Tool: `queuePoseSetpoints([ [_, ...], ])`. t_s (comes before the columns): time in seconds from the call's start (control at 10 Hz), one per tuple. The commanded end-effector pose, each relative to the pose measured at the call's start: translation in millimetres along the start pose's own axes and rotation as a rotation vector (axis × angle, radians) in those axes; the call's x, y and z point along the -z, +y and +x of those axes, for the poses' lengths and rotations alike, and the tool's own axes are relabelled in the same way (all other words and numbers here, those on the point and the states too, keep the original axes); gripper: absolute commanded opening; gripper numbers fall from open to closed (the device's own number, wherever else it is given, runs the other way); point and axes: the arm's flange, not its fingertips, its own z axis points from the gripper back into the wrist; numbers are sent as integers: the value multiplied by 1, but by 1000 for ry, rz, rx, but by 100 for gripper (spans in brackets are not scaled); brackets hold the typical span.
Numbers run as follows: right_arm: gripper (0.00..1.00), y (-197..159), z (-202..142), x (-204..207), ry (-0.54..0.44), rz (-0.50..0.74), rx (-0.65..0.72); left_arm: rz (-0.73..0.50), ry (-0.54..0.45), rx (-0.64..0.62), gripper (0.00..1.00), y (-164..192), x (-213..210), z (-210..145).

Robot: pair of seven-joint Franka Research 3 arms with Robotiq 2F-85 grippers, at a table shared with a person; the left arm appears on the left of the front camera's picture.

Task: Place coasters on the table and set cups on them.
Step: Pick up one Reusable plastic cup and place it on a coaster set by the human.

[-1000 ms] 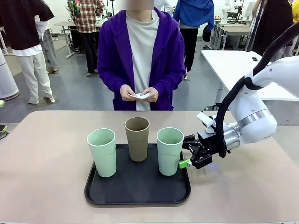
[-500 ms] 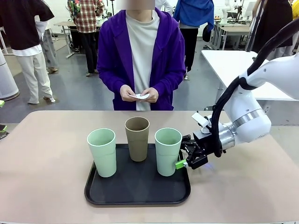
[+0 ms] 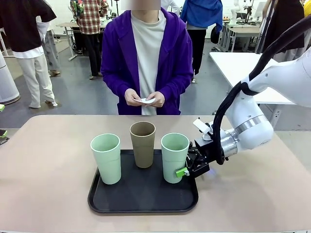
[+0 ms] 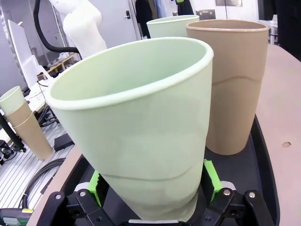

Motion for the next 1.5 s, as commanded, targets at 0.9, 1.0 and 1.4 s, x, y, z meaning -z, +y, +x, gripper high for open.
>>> queuePoseSetpoints([
  [0.9, 0, 71, 110, -55, -67, -151, -12, -14, -4, 4, 100, -2, -1, -1],
  [1.0, 0, 81, 134, -67, -35, -170, -7, -14, -4, 4, 100, -2, -1, -1],
  [1.4, 0, 83, 193, -95, 1, -281, 22, -14, -4, 4, 100, -2, -1, -1],
])
